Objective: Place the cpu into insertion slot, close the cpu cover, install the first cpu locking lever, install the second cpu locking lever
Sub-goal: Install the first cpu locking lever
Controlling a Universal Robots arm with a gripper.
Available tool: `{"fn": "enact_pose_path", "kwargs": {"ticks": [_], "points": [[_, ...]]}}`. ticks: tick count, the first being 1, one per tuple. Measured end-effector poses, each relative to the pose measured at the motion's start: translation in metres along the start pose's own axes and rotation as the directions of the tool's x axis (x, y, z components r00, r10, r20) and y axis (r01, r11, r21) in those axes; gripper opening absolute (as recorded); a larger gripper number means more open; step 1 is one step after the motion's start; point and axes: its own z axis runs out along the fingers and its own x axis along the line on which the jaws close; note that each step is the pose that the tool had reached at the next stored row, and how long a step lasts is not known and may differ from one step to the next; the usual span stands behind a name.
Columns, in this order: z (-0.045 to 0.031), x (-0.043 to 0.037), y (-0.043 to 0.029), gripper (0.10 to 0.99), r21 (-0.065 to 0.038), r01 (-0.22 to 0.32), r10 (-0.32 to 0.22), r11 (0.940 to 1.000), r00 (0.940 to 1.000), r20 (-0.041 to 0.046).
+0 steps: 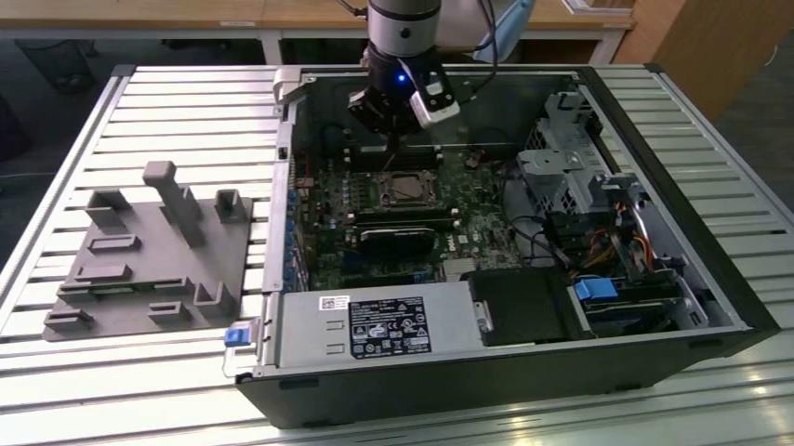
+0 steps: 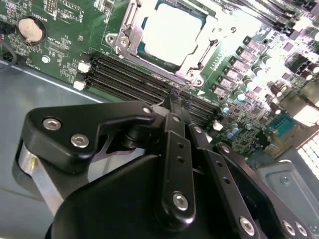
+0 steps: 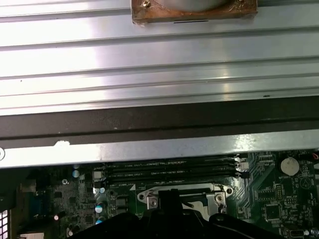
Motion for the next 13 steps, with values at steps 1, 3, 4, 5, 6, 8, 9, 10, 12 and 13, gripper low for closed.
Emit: {"fn": "enact_pose_path", "kwargs": {"ticks": [1, 3, 4, 5, 6, 8, 9, 10, 12, 13], "points": [[0.0008, 0.0002, -0.0001, 0.122, -0.001, 0.002, -0.002, 1.0, 1.0, 0.0004], [0.0022, 0.0002, -0.0001, 0.122, -0.001, 0.007, -0.007, 1.0, 1.0, 0.0009], [0.0027, 0.0002, -0.0001, 0.122, -0.001, 0.009, -0.009, 1.0, 1.0, 0.0008], [0.0033, 0.0, -0.0001, 0.122, -0.001, 0.011, -0.011, 0.9999, 0.9999, 0.0005], [0.0038, -0.0006, 0.0, 0.122, -0.001, 0.013, -0.013, 0.9999, 0.9999, 0.0003], [0.005, -0.0025, 0.0008, 0.122, -0.001, 0.014, -0.014, 0.9999, 0.9999, 0.0001], [0.0056, -0.0036, 0.0014, 0.122, -0.001, 0.014, -0.014, 0.9999, 0.9999, 0.0002], [0.0062, -0.0049, 0.0019, 0.122, -0.001, 0.014, -0.014, 0.9999, 0.9999, 0.0002], [0.0071, -0.0079, 0.003, 0.122, -0.001, 0.015, -0.015, 0.9999, 0.9999, 0.0], [0.0078, -0.0088, 0.0034, 0.122, -0.001, 0.015, -0.015, 0.9999, 0.9999, 0.0]]}}
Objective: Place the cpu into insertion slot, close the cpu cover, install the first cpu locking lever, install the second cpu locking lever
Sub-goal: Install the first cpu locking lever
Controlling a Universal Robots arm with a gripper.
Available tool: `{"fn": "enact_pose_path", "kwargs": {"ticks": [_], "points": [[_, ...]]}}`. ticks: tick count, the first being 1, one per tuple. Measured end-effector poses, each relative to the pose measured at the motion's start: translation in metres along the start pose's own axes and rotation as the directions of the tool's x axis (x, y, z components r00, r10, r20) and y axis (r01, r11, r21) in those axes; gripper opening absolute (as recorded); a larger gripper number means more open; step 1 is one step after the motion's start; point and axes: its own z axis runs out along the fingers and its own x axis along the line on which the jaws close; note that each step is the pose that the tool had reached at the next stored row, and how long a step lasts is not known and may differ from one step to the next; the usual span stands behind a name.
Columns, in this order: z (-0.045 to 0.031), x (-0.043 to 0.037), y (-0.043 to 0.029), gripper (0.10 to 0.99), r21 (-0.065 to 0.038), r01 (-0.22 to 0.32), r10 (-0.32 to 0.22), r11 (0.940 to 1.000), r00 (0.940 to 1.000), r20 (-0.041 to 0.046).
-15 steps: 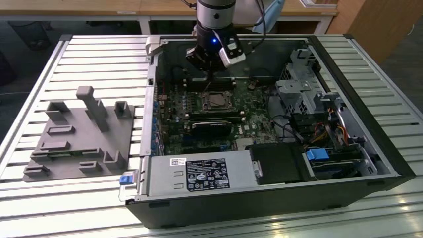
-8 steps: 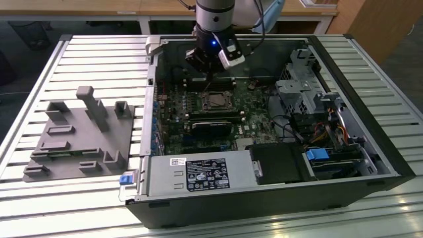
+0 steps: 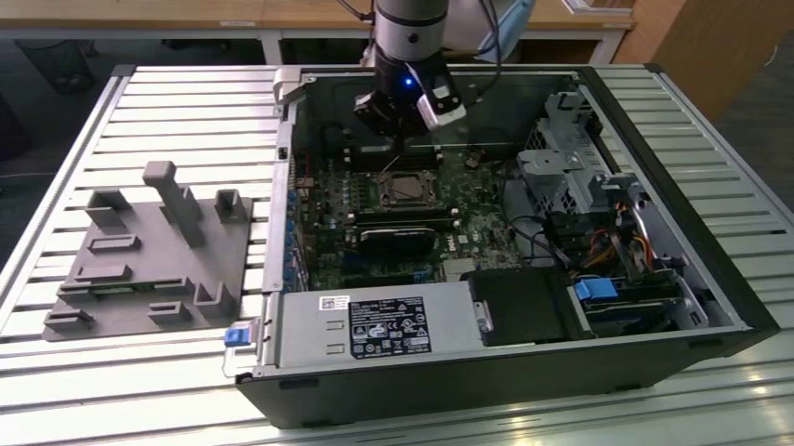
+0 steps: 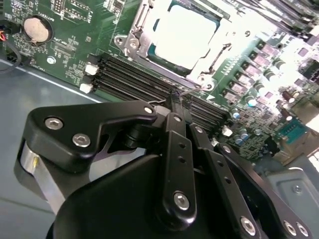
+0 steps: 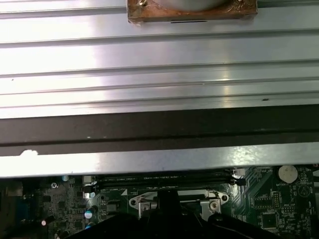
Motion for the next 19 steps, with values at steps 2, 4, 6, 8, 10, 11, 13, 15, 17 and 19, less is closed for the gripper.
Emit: {"fn": "enact_pose_path", "kwargs": {"ticks": [2, 4, 6, 8, 10, 11, 13, 15, 17, 19], "points": [[0.0013, -0.0013, 0.0005, 0.122, 0.0, 0.001, -0.001, 1.0, 1.0, 0.0], [0.003, -0.0025, 0.0009, 0.122, 0.0, 0.001, -0.001, 1.0, 1.0, -0.0001], [0.0048, -0.0034, 0.0011, 0.122, 0.0, 0.003, -0.003, 1.0, 1.0, -0.0003], [0.0069, -0.0044, 0.0015, 0.122, 0.0, 0.005, -0.005, 1.0, 1.0, -0.0005], [0.0089, -0.0056, 0.0019, 0.122, 0.0, 0.007, -0.007, 1.0, 1.0, -0.0007], [0.0097, -0.0064, 0.0022, 0.122, 0.001, 0.008, -0.008, 1.0, 1.0, -0.0009], [0.0108, -0.0085, 0.0027, 0.122, 0.0, 0.009, -0.009, 1.0, 1.0, -0.001], [0.0113, -0.0099, 0.0029, 0.122, 0.0, 0.011, -0.011, 0.9999, 0.9999, -0.0012], [0.0115, -0.0103, 0.0029, 0.122, 0.001, 0.015, -0.015, 0.9999, 0.9999, -0.0016], [0.0116, -0.0104, 0.003, 0.122, 0.0, 0.019, -0.019, 0.9998, 0.9998, -0.0001]]}}
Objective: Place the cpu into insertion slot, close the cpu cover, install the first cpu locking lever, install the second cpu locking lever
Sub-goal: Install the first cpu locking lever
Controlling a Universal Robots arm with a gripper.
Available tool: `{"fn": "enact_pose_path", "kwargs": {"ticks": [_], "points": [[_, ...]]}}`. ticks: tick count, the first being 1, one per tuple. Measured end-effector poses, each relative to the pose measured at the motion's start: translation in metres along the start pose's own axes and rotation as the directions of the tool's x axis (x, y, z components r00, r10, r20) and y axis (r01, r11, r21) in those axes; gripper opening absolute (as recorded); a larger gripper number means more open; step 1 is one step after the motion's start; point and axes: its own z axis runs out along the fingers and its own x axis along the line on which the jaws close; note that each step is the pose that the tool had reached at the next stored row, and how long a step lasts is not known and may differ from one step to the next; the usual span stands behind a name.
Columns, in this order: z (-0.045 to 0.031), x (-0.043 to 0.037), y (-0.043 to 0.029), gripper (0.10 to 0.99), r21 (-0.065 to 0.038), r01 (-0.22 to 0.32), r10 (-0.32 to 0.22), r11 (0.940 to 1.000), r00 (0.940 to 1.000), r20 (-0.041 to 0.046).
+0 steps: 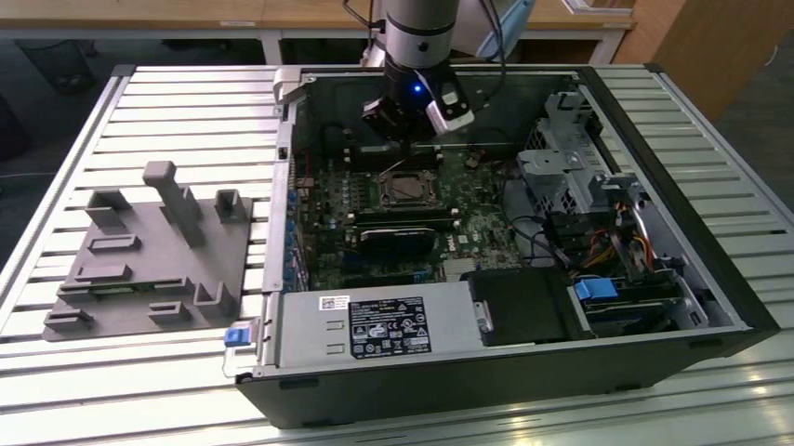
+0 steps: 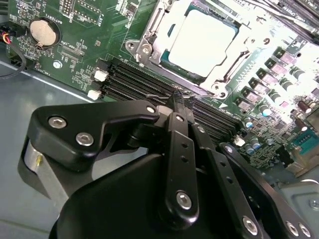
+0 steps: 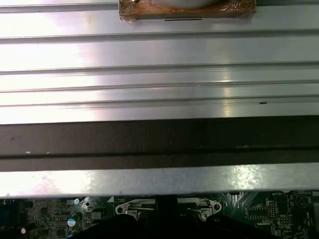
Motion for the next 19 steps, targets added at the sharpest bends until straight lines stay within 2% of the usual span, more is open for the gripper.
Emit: {"fn": "enact_pose_path", "kwargs": {"ticks": [5, 19], "points": [[0.0003, -0.0008, 0.0, 0.122, -0.001, 0.002, -0.002, 1.0, 1.0, 0.0071], [0.0061, -0.0088, 0.0003, 0.122, -0.001, 0.002, -0.002, 1.0, 1.0, 0.0075]]}}
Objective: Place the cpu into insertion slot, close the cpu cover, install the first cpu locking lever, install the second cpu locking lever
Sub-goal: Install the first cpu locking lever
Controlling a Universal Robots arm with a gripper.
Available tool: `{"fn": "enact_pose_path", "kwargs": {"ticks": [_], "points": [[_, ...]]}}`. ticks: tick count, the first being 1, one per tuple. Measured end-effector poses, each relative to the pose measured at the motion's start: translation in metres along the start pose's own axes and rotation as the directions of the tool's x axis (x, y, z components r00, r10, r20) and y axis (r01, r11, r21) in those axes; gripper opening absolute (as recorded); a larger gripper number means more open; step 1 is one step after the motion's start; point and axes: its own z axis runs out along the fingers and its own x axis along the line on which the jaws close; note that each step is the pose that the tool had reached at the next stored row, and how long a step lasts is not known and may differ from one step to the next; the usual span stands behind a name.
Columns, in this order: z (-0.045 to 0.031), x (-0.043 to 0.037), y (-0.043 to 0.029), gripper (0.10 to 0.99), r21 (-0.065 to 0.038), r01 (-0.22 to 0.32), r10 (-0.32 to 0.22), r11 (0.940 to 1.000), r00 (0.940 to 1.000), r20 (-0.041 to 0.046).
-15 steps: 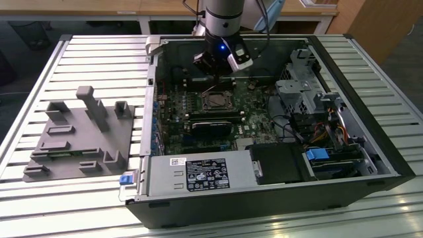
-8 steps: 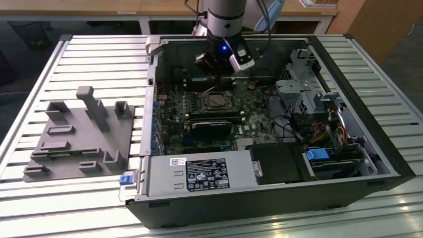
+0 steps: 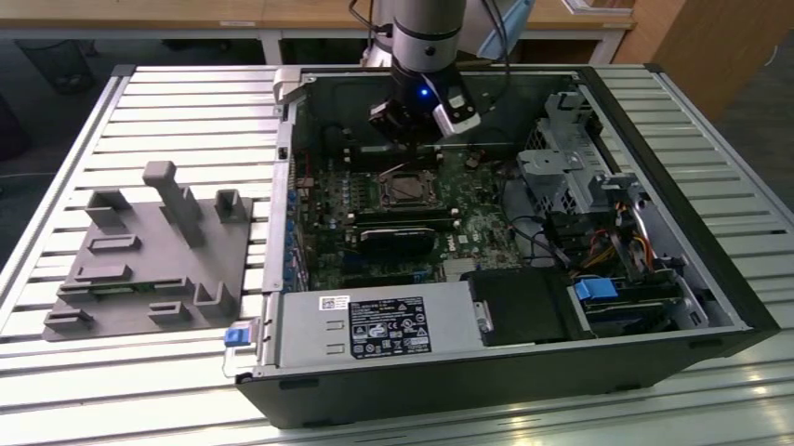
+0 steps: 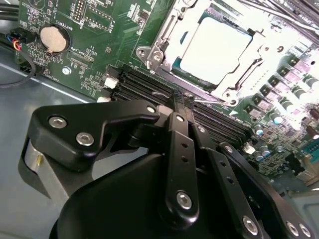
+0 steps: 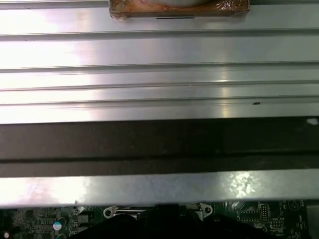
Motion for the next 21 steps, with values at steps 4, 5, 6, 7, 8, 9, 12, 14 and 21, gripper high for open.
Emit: {"fn": "enact_pose_path", "kwargs": {"ticks": [4, 5, 6, 7, 8, 9, 12, 14, 21], "points": [[0.0031, -0.0011, -0.0002, 0.122, 0.0, 0.0, 0.0, 1.0, 1.0, 0.0], [0.0039, -0.0013, -0.0003, 0.122, 0.0, 0.0, 0.0, 1.0, 1.0, 0.0], [0.0047, -0.0016, -0.0004, 0.122, 0.0, 0.0, 0.0, 1.0, 1.0, 0.0], [0.0057, -0.0017, -0.0005, 0.122, 0.0, 0.0, 0.0, 1.0, 1.0, 0.0], [0.0067, -0.0018, -0.0006, 0.122, 0.0, 0.0, 0.0, 1.0, 1.0, 0.0], [0.0073, -0.0019, -0.0006, 0.122, 0.0, 0.0, 0.0, 1.0, 1.0, 0.0], [0.0075, -0.0024, -0.0007, 0.122, 0.0, 0.0, 0.0, 1.0, 1.0, -0.0002], [0.0076, -0.0032, -0.0006, 0.122, -0.001, 0.001, -0.001, 1.0, 1.0, -0.0003], [0.0077, -0.0063, -0.0004, 0.122, -0.009, 0.008, -0.008, 0.9999, 1.0, -0.0011]]}}
